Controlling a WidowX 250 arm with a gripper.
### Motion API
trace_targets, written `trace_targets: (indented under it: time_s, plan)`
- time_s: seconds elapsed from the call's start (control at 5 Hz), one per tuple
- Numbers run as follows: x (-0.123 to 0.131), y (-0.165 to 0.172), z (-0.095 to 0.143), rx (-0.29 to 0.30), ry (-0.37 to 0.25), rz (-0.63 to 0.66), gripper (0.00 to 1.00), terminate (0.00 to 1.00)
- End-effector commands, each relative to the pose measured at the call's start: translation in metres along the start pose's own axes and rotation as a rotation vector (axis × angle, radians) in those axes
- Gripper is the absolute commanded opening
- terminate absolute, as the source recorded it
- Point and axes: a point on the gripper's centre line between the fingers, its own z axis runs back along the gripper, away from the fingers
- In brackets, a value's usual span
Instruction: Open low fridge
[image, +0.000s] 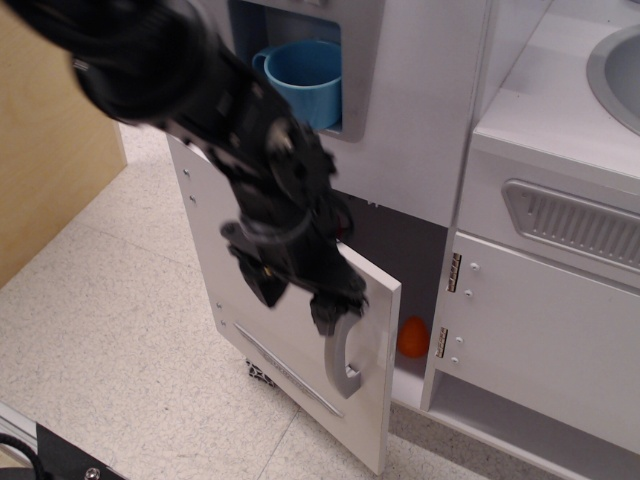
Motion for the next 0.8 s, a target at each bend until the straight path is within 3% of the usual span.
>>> trace_targets:
  time_s: [0.0,0.4,0.6]
  plan:
    - [0.042,-0.022,0.041,-0.044,-0.09,0.046,1.0,0.0]
    - [0.08,-0.059,0.02,-0.066,-0.128,0.037,1.0,0.0]
    - [0.083,-0.066,-0.009,-0.018,-0.108,0.023,1.0,0.0]
